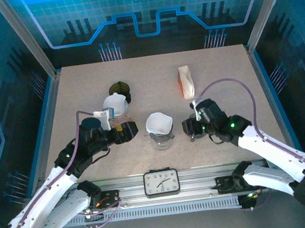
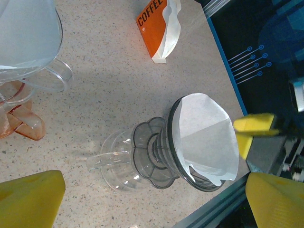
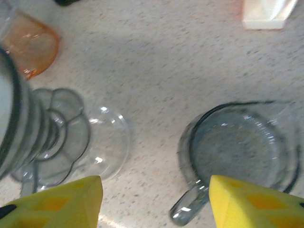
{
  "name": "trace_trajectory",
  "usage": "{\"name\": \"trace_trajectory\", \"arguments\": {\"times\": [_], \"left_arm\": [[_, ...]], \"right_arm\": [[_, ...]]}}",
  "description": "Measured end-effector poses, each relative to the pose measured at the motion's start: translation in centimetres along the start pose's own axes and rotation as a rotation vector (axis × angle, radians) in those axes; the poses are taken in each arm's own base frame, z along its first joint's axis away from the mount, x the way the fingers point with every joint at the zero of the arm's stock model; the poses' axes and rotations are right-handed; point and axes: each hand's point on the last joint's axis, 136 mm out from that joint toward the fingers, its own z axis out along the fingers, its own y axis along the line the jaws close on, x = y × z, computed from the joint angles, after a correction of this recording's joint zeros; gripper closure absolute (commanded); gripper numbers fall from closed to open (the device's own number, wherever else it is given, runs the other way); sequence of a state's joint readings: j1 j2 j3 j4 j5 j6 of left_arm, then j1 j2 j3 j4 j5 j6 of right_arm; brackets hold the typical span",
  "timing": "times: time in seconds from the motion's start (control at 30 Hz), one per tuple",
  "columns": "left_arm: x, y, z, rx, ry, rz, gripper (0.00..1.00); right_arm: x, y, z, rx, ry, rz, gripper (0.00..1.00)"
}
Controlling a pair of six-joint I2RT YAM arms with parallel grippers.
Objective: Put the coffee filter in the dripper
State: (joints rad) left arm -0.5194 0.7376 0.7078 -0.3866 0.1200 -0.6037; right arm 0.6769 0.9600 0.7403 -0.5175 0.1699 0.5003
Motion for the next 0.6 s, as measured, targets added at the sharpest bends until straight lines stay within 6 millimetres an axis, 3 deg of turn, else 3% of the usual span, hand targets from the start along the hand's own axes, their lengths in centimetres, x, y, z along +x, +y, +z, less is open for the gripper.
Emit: {"name": "trace_trajectory", "arguments": {"times": [0.27, 0.4, 0.6], "left_arm": [[0.0, 0.0, 0.0, 0.000, 0.000, -0.001, 0.05], [0.6, 0.5, 0.1, -0.004, 0.007, -0.030, 0.15], [4.7, 3.4, 1.7, -0.048, 0.103, -0.092, 0.30]], "right_arm": [[8.0, 1.2, 1.3, -0.070, 0.070, -0.024, 0.39], [9.7, 2.5, 2.1, -0.117, 0.076, -0.055, 0.46], [11.1, 4.6, 3.4, -0.180, 0.061, -0.087, 0.55]]}}
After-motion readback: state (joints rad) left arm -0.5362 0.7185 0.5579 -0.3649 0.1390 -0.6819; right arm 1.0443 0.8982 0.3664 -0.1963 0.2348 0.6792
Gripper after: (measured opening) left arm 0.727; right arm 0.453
